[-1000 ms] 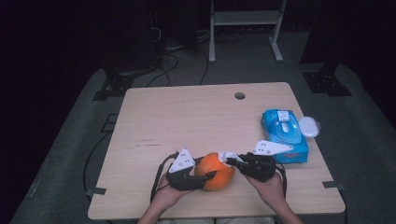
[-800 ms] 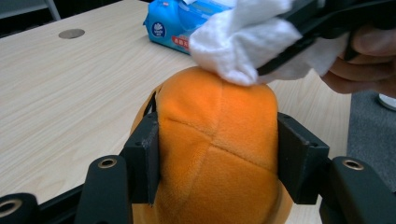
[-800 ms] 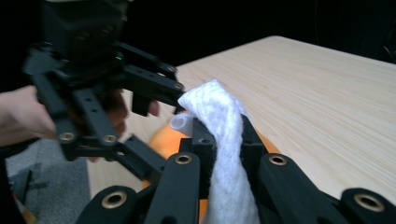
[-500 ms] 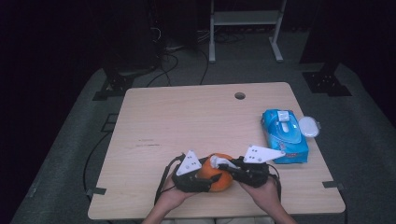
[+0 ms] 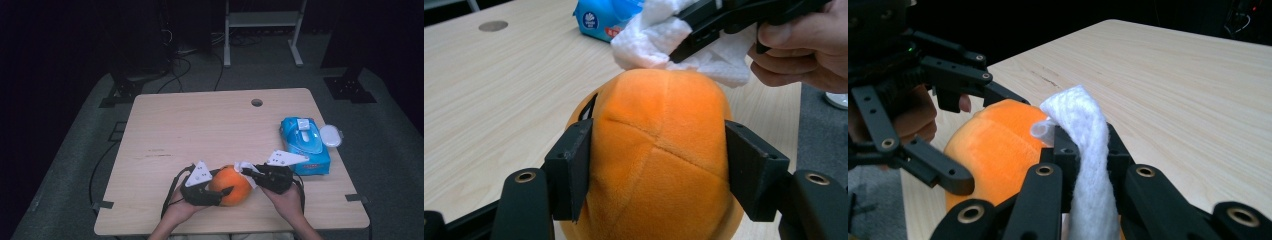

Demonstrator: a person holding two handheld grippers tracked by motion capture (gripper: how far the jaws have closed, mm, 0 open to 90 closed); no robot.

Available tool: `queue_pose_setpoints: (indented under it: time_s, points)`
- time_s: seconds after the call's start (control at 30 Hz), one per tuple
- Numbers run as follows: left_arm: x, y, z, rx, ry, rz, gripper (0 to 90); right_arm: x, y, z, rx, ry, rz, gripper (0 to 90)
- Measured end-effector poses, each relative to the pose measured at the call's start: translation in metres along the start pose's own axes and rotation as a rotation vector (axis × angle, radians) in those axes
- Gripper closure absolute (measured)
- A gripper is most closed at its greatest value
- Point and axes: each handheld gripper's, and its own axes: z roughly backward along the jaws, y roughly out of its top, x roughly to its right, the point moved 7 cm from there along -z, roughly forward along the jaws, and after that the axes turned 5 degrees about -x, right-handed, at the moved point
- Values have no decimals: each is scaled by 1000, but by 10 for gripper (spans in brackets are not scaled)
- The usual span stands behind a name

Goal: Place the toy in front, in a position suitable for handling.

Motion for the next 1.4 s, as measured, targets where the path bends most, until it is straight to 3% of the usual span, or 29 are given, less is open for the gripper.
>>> queue_pose_setpoints:
  time_s: [0.07, 0.2, 0.37, 0.47, 0.53, 0.67, 0.8, 0.9, 0.97, 1.07, 1.13, 1.3, 1.4]
  points:
    - [-5, -3, 2, -7, -9, 9, 350, 4, -2, -2, 0, 0, -19, 815]
    - [-14, -8, 7, -2, -23, 48, 350, 22, -16, -8, -10, 10, -111, 815]
    - [-15, -8, 10, 18, -31, 45, 354, 44, -36, -14, -67, -24, -178, 815]
    - [-18, -4, 15, 43, -21, 93, 363, 44, -33, -11, -46, -5, -201, 813]
    - [-18, 0, 18, 61, -14, 110, 377, 36, -22, -6, -13, 17, -169, 812]
    - [-11, 6, 19, 43, 4, 92, 396, 8, 3, 8, 72, 81, -117, 813]
    - [-5, 7, 14, 29, 7, 70, 394, -6, 9, 10, 94, 105, -70, 813]
    - [-5, 6, 12, 45, -5, 64, 309, -2, 0, 2, 53, 84, -72, 813]
    - [-9, 4, 10, 74, -17, 94, 191, 8, -8, -1, 30, 70, -98, 813]
    - [-15, -3, 5, 54, -36, 133, 104, 16, -9, 1, 30, 47, -119, 813]
    - [-14, -5, 3, 54, -58, 146, 142, 14, -6, 2, 31, 39, -104, 812]
    - [-7, 2, 7, 69, -25, 98, 371, -12, 9, 7, 83, 77, -38, 811]
    - [-1, 8, 13, 91, -16, 81, 394, -28, 19, 12, 103, 76, 40, 812]
